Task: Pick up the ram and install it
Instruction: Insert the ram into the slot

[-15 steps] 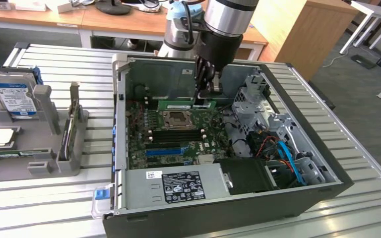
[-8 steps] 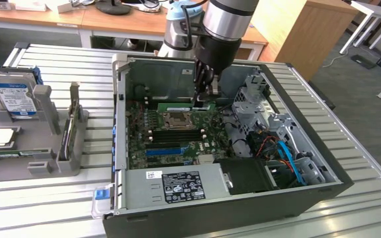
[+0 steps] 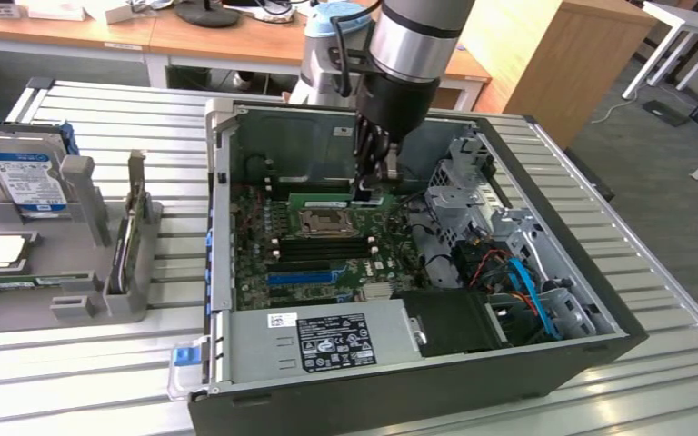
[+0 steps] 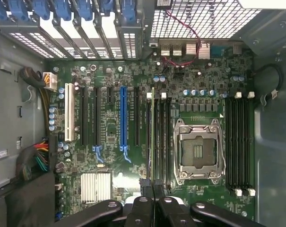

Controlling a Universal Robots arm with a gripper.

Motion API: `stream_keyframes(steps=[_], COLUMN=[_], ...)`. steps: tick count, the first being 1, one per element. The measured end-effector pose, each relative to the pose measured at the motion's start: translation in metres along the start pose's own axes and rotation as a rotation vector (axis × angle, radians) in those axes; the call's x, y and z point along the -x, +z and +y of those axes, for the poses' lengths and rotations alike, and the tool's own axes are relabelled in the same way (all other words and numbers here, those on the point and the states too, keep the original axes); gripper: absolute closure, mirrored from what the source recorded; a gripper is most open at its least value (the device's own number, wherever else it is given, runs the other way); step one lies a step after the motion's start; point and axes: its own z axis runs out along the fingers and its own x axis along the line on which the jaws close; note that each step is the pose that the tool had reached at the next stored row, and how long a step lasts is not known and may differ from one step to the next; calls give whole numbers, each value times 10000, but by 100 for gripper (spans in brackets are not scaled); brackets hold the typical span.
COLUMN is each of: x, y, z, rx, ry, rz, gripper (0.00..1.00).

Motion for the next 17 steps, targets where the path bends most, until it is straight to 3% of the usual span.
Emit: stream_keyframes(steps=[17], x=[-3], y=[191], z=[-6], rx=[1], ry=[0], rz=[0], gripper=[88])
